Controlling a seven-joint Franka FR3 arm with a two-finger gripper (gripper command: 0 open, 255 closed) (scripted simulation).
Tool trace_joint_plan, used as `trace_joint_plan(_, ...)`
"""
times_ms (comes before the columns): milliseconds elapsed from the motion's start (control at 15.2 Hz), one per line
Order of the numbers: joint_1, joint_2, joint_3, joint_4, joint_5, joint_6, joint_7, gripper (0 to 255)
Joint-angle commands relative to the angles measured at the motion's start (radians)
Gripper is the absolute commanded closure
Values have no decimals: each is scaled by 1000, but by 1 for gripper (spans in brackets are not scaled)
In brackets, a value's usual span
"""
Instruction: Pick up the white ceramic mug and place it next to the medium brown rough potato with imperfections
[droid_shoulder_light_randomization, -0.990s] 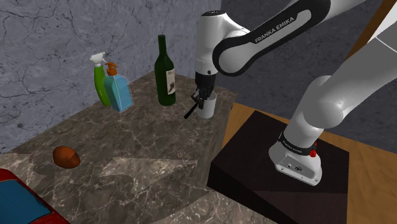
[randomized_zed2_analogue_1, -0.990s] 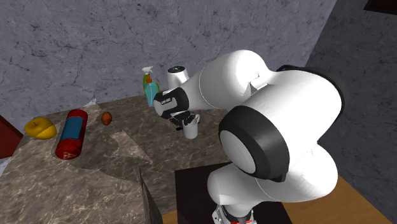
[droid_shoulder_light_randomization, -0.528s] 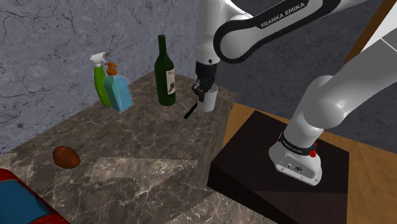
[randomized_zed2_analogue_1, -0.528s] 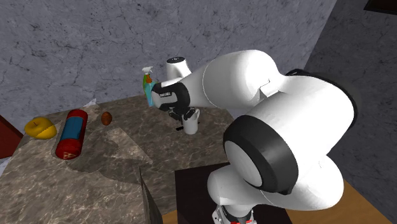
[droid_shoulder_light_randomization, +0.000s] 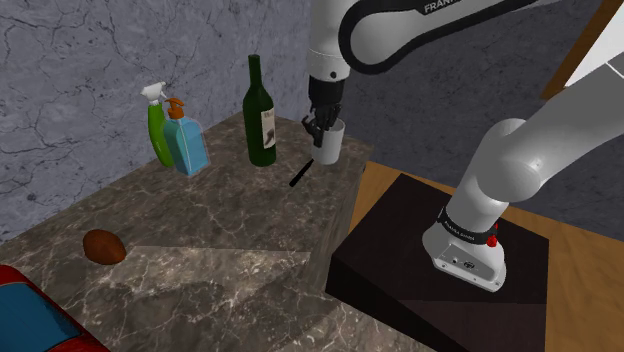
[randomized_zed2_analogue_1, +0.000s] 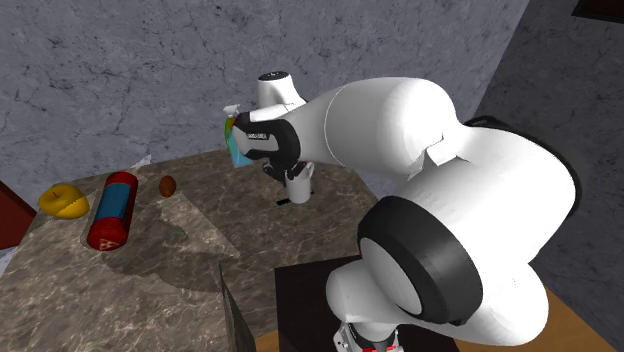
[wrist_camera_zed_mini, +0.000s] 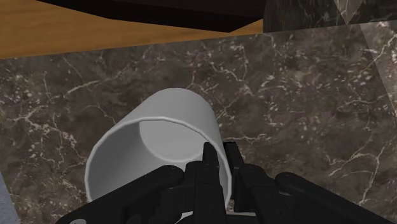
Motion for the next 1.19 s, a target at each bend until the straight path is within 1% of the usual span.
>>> trace_joint_plan(0, -1, -8, -5, 21, -1, -30, -2, 255)
trace_joint_plan(792, -5, -38, -27, 159, -10, -198, -8, 255)
trace_joint_plan(858, -5, -39, -27, 161, -10, -200, -8, 255)
trace_joint_plan(1122, 13, 41, 56, 238, -3, -194, 95, 255)
